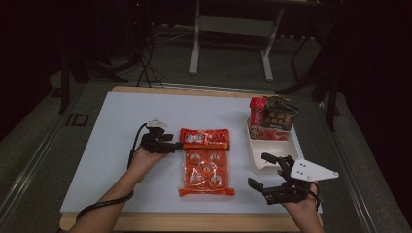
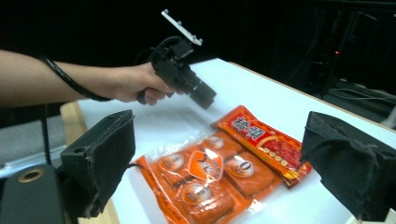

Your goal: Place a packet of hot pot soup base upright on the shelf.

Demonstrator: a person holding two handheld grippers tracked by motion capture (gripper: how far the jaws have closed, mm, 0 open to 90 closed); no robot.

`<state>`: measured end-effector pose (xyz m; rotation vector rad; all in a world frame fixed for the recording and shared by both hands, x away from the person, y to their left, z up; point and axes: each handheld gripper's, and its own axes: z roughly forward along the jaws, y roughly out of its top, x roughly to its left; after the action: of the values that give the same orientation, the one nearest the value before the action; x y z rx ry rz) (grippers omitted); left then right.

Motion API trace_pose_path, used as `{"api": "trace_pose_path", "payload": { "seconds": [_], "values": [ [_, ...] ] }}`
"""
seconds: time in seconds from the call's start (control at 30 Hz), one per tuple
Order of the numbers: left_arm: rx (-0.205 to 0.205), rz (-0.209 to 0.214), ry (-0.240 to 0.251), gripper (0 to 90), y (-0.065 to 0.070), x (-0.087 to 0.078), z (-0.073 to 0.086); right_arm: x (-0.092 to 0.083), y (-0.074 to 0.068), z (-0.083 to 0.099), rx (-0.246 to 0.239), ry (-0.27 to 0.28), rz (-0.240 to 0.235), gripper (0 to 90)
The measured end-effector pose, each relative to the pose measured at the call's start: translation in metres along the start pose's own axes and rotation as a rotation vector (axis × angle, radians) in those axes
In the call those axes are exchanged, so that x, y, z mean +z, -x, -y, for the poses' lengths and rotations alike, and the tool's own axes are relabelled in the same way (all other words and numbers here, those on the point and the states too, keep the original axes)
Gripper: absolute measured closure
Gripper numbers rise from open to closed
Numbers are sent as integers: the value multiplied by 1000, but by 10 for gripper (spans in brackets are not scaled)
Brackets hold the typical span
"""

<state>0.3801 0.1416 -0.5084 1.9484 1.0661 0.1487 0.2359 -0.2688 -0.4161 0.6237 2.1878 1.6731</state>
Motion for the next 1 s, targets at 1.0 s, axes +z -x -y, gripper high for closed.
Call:
{"api": "trace_pose_path", "payload": {
  "seconds": [1.0],
  "values": [
    [-67,78,-71,570,-18,57,-1,5,-4,2,-15,-46,-13,127]
  ]
}}
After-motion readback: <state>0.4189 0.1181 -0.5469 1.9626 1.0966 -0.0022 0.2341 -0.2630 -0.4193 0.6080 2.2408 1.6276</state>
